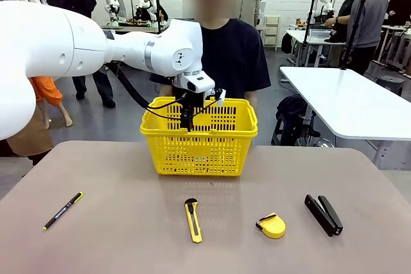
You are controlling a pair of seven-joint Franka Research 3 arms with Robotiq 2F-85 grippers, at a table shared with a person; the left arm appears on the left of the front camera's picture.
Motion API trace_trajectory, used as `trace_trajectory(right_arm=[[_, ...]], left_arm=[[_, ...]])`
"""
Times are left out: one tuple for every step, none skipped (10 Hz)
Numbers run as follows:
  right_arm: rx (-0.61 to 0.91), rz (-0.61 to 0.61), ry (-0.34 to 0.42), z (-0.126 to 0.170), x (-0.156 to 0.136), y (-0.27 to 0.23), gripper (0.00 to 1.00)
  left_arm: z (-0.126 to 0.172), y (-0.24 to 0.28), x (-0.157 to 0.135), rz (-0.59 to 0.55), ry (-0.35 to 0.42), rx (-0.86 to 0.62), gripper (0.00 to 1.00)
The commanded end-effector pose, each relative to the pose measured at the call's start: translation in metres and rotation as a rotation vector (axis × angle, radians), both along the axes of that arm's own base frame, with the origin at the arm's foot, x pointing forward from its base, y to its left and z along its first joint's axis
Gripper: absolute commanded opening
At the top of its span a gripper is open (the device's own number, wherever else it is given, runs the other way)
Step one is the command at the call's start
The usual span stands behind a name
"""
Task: Place the items the person wants into the basket.
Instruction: Pick up the item the person points to and place it in the Market Basket.
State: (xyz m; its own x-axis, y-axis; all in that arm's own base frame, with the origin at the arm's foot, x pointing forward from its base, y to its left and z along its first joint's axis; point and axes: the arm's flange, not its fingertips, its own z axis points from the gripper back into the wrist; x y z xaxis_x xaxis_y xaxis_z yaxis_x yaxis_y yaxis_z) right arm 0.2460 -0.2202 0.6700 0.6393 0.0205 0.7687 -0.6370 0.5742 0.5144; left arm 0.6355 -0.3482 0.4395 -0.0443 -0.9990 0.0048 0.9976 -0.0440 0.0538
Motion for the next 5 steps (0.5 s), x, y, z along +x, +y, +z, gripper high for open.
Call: trace_trajectory(right_arm=[[0.015, 0.017, -0.026, 0.0017, 0.0009, 0.0003, 1.00], [0.015, 0.017, -0.026, 0.0017, 0.0009, 0.0003, 1.00], [0.015, 0.017, -0.026, 0.0017, 0.0009, 0.0003, 1.00], [0.015, 0.017, -0.026, 0.0017, 0.0009, 0.0003, 1.00], [0.015, 0.017, -0.026, 0.0017, 0.0009, 0.0003, 1.00]], left_arm=[[0.0088, -0.0020, 0.0032, -0.036, 0.022, -0.002, 1.00], [0.0089, -0.0029, 0.0030, -0.039, 0.024, -0.001, 1.00], [0.0088, -0.0031, 0.0030, -0.038, 0.025, 0.000, 1.00], [0.0095, -0.0033, 0.0027, -0.040, 0.028, -0.005, 1.00], [0.0130, -0.0022, 0.0010, -0.035, 0.027, -0.011, 1.00]])
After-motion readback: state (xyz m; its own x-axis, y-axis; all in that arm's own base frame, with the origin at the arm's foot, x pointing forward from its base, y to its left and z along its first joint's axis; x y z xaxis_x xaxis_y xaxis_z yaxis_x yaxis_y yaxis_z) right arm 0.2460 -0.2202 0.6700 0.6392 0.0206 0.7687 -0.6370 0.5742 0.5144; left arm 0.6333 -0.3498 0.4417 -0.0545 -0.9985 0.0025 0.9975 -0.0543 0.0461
